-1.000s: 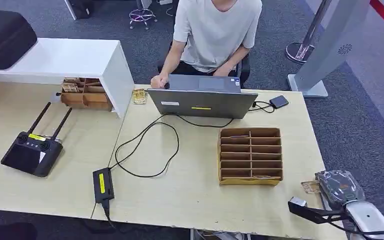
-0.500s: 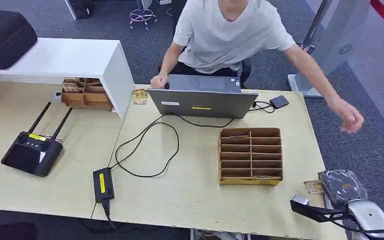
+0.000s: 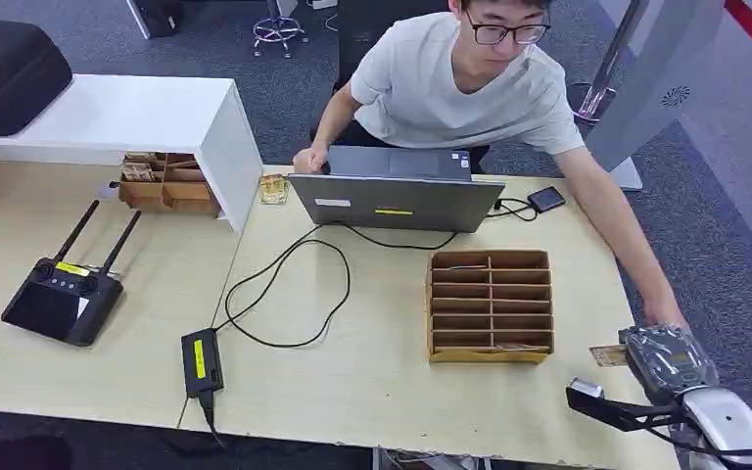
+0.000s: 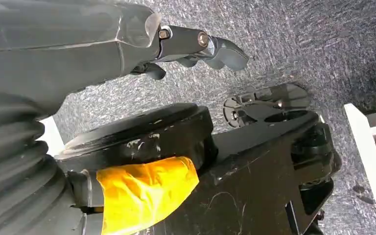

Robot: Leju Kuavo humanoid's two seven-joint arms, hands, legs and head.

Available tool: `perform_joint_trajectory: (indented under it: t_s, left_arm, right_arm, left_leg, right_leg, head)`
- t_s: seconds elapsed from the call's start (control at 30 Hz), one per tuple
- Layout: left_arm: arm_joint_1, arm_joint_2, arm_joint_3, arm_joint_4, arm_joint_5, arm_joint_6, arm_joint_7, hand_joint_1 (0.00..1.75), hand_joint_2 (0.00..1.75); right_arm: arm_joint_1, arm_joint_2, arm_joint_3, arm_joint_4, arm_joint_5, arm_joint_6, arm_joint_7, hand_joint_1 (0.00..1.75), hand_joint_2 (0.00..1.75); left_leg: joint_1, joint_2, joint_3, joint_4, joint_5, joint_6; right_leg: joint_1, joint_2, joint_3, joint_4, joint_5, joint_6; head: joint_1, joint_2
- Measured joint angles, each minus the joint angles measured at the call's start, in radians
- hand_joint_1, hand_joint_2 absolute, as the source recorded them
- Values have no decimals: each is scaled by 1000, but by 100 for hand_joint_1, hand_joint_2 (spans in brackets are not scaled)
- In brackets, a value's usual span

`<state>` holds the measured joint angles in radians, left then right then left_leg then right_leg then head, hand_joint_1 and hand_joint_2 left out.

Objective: Pass the card to the sensor for recognition and then transmit it.

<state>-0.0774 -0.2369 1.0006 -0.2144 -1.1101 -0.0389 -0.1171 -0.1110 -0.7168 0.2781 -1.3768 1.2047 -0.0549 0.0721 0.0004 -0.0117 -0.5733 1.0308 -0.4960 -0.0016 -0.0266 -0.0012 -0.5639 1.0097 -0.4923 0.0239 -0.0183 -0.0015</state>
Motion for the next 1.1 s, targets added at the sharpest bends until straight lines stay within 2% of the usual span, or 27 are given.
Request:
perform_joint_trajectory:
  t_s: [0.4, 0.6, 0.7, 1.1]
  left_arm:
    - [0, -1, 9, 0, -3, 1, -3, 0, 175]
    - [0, -2, 10, 0, -9, 6, -5, 0, 175]
    - [0, -4, 10, 0, -11, 7, -5, 0, 175]
    - [0, -5, 10, 0, -12, 8, -6, 0, 175]
  right_arm:
    - [24, 0, -41, -92, -7, -45, -16, 175, 175]
    - [54, 9, -86, -146, 35, -177, -28, 175, 175]
    - [66, 23, -104, -166, 55, -213, -26, 175, 175]
    - [87, 53, -131, -188, 64, -218, -22, 175, 175]
  left_leg:
    - [0, 0, -1, 0, 0, 0]
    - [0, 0, -1, 0, 0, 0]
    - [0, 0, -1, 0, 0, 0]
    - [0, 0, -1, 0, 0, 0]
  right_leg:
    - [0, 0, 0, 0, 0, 0]
    - [0, 0, 0, 0, 0, 0]
    - [0, 0, 0, 0, 0, 0]
    - [0, 0, 0, 0, 0, 0]
  head:
    - [0, 0]
    - [0, 0]
    - [0, 0]
    - [0, 0]
